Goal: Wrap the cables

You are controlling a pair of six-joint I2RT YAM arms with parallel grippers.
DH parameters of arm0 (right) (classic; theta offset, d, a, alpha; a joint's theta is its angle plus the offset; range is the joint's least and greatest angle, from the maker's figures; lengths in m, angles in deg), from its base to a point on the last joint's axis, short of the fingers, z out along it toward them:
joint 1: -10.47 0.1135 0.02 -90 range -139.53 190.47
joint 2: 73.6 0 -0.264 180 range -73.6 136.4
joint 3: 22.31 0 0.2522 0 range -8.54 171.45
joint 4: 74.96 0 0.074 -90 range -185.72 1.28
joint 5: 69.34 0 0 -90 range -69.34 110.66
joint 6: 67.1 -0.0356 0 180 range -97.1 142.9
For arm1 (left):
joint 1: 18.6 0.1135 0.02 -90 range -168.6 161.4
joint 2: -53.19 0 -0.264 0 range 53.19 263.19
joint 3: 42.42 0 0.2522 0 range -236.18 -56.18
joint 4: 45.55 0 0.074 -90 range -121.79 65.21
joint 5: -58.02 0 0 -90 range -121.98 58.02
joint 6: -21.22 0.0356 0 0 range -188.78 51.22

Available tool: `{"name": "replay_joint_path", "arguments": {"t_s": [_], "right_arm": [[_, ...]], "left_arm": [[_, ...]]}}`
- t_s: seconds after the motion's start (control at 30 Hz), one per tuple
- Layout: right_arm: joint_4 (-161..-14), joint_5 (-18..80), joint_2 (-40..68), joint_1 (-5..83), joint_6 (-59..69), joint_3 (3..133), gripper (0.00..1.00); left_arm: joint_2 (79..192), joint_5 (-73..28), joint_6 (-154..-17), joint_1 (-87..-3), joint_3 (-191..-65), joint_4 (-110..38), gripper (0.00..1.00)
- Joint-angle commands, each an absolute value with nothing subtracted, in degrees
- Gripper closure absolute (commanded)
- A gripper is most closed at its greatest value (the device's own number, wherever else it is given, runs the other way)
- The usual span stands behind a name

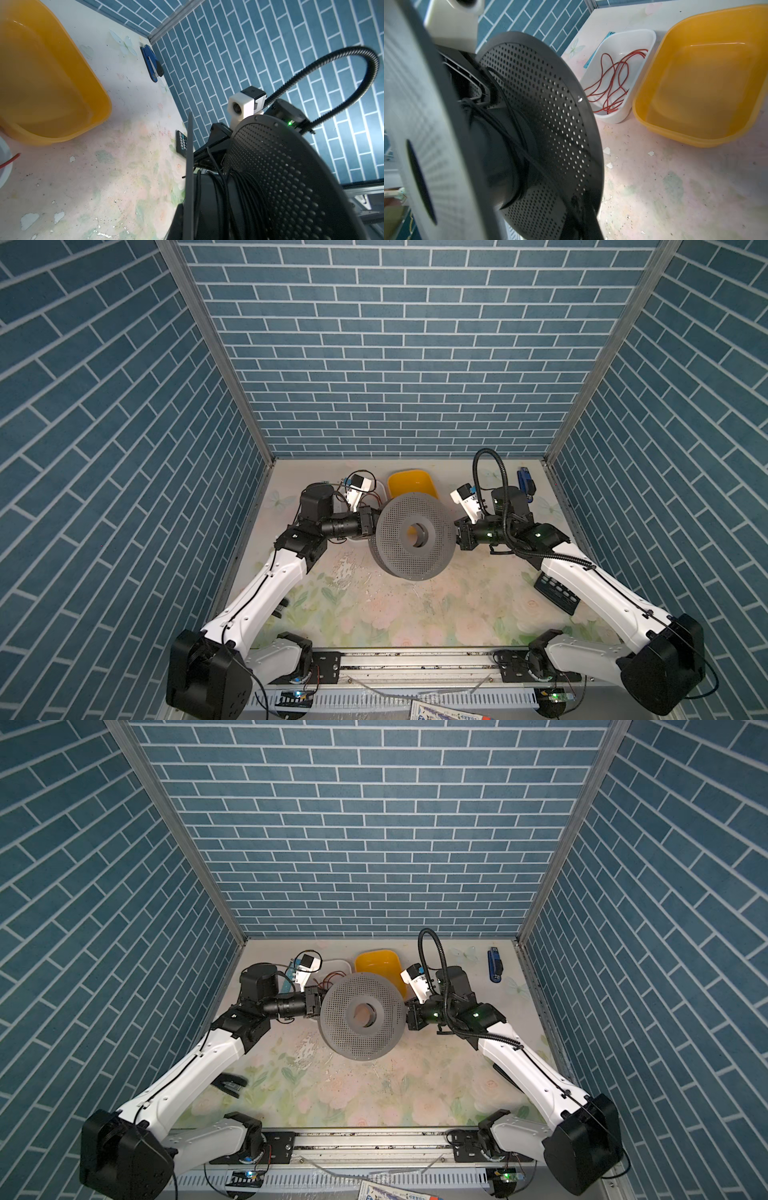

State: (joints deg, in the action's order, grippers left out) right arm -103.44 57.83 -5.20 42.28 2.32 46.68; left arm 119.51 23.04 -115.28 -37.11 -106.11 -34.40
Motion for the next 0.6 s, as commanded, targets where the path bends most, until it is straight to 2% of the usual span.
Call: {"name": "replay_joint_path", "arguments": {"t_s": [0.0,0.17,0.33,0.57], "right_arm": [[-92.92,61.93,-4.96,42.12,-10.74,42.99,1.0],[-86.7,60.66,-4.86,42.18,-19.79,40.85,1.0],[-88.11,57.82,-5.66,42.23,-20.67,40.51,0.93],[-82.71,57.71,-5.85,42.26,-24.61,38.07,0.9]], "left_arm": [[119.95,21.8,-126.11,-35.82,-105.12,-51.38,0.97],[121.3,18.87,-129.25,-35.83,-103.74,-55.37,0.98],[121.94,17.37,-130.11,-35.82,-103.47,-55.69,0.98],[123.61,16.28,-133.21,-35.75,-102.73,-58.26,0.98]]}}
